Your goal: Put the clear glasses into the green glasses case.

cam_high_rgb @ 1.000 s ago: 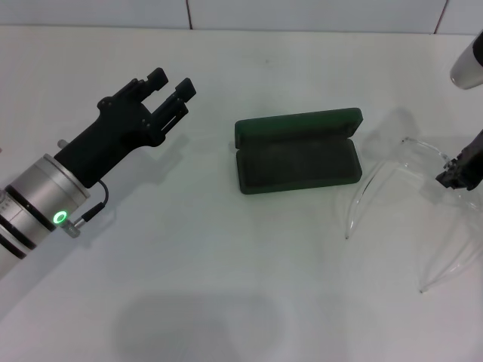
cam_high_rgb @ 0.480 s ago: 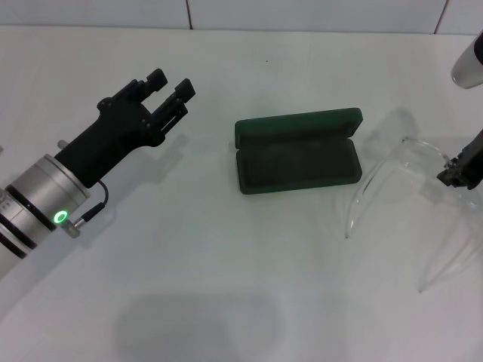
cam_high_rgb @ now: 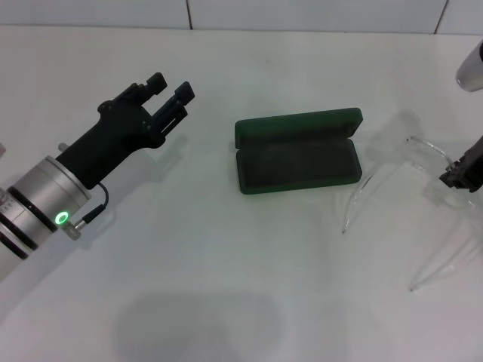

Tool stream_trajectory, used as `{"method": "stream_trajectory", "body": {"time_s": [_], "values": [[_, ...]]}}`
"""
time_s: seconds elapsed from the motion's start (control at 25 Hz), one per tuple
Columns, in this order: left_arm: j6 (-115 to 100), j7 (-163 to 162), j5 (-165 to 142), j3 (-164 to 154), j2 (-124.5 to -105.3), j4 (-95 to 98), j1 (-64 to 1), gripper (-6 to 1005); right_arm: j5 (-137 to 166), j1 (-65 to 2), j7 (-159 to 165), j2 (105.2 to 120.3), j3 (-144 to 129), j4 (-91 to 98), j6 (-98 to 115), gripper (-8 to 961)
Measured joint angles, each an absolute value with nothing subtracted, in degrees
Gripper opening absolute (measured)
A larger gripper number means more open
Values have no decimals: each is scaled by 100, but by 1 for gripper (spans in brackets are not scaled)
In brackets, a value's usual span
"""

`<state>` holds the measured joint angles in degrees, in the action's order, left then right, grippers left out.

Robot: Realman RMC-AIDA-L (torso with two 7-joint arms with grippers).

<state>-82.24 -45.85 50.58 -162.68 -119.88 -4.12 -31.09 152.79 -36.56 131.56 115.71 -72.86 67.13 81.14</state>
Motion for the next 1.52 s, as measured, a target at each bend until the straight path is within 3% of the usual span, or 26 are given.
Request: {"method": "stream_trajectory", "body": {"time_s": [0.32, 0.76, 1.32, 1.52], "values": [[-8255, -4596, 5155, -16233, -11990, -401, -2985, 574, 14758, -3075, 13046, 11564, -7078, 7460, 8127, 123], [-8204, -4540, 4666, -16293, -11997, -184, -3172, 405, 12788, -2447, 11884, 11579, -6320, 7301, 8121, 120], [-8196, -3754, 4180, -16293, -11981, 391, -4061, 418, 10747, -2343, 10947, 11557, -6272, 6297, 8699, 119], [-8468, -3633, 3788, -16295, -11989, 505, -4084, 419, 10365, -2395, 10793, 11547, -6233, 5915, 8741, 118]]}}
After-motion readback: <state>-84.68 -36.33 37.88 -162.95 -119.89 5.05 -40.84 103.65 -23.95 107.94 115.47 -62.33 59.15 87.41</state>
